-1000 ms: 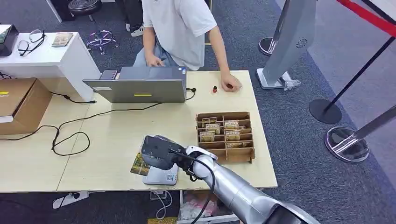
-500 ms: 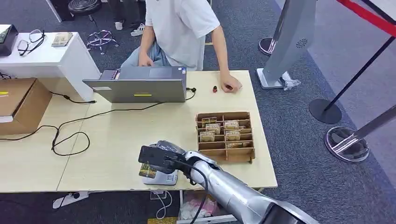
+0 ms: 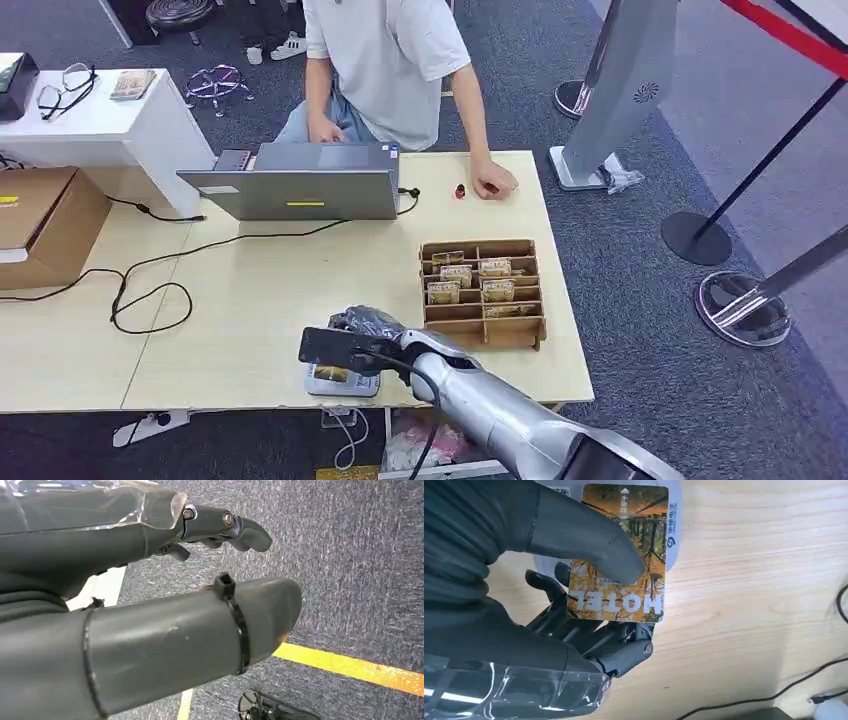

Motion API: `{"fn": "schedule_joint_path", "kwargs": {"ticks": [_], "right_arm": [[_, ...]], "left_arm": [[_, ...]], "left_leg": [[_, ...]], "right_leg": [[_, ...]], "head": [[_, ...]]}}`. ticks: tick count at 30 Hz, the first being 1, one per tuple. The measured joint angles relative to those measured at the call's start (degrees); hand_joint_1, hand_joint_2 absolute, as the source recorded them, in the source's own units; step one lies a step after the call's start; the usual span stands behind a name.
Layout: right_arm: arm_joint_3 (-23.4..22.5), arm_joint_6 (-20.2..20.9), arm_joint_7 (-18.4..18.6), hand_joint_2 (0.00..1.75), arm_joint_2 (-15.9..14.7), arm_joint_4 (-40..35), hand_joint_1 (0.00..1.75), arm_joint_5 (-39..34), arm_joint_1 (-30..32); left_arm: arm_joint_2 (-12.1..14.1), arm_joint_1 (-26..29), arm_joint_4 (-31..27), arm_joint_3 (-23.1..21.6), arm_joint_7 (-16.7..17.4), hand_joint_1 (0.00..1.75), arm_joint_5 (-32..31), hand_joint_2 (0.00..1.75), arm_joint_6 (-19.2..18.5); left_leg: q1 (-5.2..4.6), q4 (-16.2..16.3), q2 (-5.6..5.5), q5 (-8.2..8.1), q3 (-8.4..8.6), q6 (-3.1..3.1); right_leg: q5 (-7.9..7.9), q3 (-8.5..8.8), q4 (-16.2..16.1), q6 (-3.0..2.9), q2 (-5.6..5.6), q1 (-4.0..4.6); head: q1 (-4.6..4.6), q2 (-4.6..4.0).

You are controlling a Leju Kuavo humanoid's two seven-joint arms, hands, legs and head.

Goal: Pass the card to the sensor for recognition and then transmit it.

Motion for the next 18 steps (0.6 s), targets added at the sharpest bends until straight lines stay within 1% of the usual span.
{"fn": "schedule_joint_path", "kwargs": {"ticks": [18], "right_arm": [[1.3, -3.1, 1.2, 1.75, 0.0, 1.0, 1.75, 2.3, 0.0]], "left_arm": [[-0.1, 0.0, 0.0, 0.0, -0.6, 0.00, -0.5, 0.00, -0.2]], "left_leg": [[0.00, 0.0, 0.00, 0.00, 0.00, 0.00]], "right_leg": [[0.00, 0.00, 0.0, 0.00, 0.00, 0.00]], "head": [[0.00, 0.00]]}}
